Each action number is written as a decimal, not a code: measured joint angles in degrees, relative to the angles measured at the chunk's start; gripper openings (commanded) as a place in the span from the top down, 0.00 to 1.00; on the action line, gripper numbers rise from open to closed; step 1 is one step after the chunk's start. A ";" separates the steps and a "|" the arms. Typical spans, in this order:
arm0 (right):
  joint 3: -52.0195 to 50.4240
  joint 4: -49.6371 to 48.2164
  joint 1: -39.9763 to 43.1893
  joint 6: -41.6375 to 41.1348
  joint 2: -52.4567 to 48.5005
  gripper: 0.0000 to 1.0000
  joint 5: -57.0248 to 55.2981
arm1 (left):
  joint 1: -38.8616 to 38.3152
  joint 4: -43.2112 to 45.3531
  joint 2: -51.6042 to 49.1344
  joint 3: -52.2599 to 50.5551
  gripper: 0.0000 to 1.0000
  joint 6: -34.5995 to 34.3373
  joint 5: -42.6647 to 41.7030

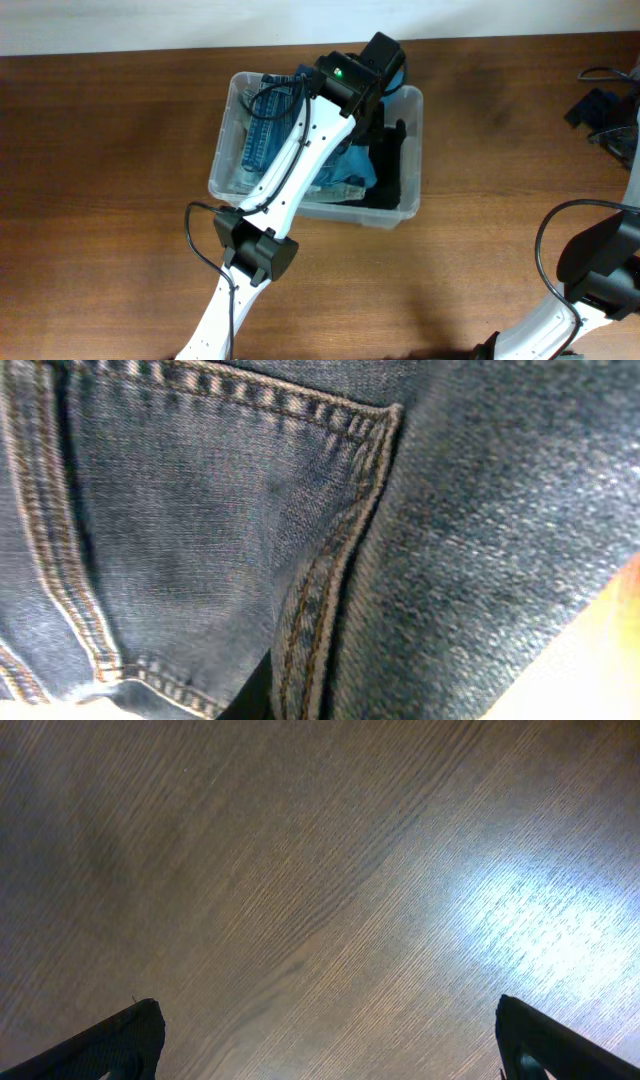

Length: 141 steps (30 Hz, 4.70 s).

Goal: Pack container

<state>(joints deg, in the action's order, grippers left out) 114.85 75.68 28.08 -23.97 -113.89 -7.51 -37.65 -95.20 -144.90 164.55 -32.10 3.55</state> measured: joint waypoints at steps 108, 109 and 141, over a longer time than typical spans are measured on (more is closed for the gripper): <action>0.00 -0.02 0.00 -0.02 0.00 0.02 0.00 | -0.66 10.71 -10.95 13.97 0.99 15.17 -10.25; 0.00 0.00 0.00 -0.02 0.00 0.01 0.00 | -0.63 10.97 -10.95 13.55 0.99 15.17 -10.27; 0.00 -0.02 0.00 -0.02 0.00 0.02 0.00 | -0.94 0.72 -13.29 13.33 1.00 15.04 -6.75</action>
<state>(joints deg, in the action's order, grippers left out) 114.85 75.66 28.08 -23.99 -113.89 -7.51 -38.59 -94.48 -158.19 177.88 -17.06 -3.20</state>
